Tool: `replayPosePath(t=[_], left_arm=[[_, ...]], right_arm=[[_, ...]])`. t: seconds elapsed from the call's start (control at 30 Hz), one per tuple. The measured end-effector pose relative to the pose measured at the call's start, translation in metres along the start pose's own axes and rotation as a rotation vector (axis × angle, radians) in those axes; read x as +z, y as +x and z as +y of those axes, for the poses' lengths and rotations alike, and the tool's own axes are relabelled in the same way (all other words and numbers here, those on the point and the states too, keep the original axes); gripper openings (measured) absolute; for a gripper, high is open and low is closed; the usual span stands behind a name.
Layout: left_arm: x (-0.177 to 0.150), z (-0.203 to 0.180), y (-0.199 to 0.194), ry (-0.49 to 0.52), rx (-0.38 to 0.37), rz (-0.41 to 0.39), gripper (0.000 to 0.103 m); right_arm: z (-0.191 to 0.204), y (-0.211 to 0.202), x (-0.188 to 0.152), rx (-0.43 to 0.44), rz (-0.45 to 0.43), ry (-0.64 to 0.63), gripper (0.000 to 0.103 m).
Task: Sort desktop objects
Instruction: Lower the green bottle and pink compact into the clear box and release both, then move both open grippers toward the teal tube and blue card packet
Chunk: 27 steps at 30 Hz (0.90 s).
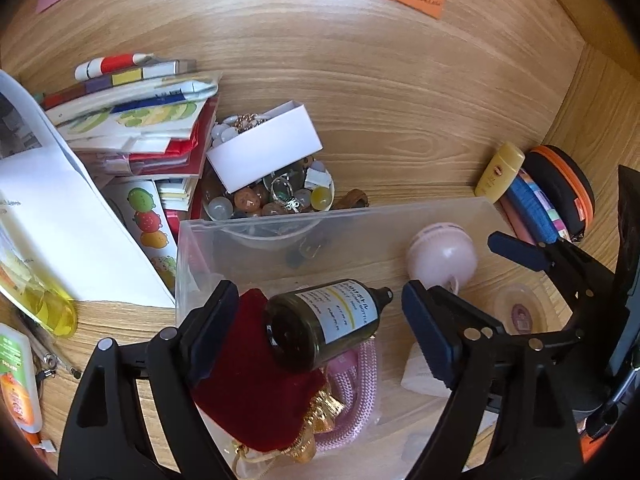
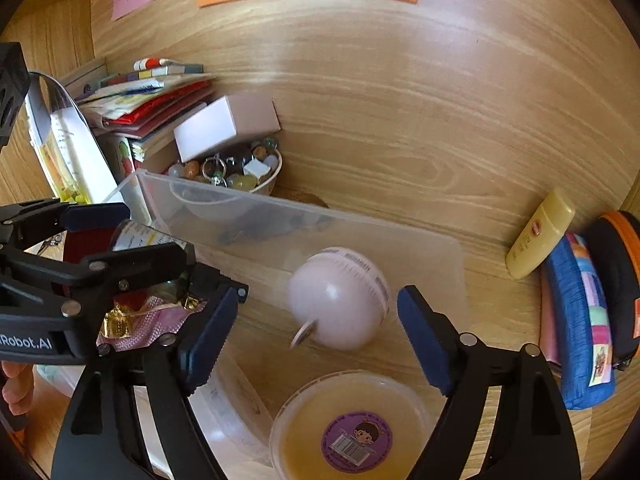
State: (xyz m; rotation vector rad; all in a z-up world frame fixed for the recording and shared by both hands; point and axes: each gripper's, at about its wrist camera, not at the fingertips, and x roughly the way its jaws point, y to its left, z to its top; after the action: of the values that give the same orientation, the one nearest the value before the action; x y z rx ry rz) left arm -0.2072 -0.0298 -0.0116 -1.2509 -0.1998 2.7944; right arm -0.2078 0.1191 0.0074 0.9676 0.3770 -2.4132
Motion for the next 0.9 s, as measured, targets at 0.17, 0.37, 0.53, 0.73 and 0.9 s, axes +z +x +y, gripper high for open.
replayPosePath(t=[0.17, 0.37, 0.53, 0.73, 0.9], left_arm=[[0.000, -0.001, -0.021, -0.004, -0.031, -0.052, 0.089], [-0.006, -0.002, -0.053, 0.008, -0.056, -0.126, 0.091], [-0.019, -0.002, -0.085, 0.029, -0.048, -0.203, 0.094], [-0.044, 0.010, -0.110, 0.039, 0.005, -0.240, 0.097], [-0.068, 0.030, -0.119, 0.033, 0.055, -0.203, 0.097]], right_arm=[[0.002, -0.004, 0.011, 0.011, -0.026, 0.000, 0.080], [-0.005, -0.038, 0.013, 0.051, -0.074, 0.031, 0.081], [-0.014, -0.073, 0.003, 0.020, -0.135, 0.026, 0.091], [-0.027, -0.105, -0.024, 0.004, -0.178, 0.040, 0.093], [-0.041, -0.107, -0.050, -0.012, -0.147, 0.076, 0.094]])
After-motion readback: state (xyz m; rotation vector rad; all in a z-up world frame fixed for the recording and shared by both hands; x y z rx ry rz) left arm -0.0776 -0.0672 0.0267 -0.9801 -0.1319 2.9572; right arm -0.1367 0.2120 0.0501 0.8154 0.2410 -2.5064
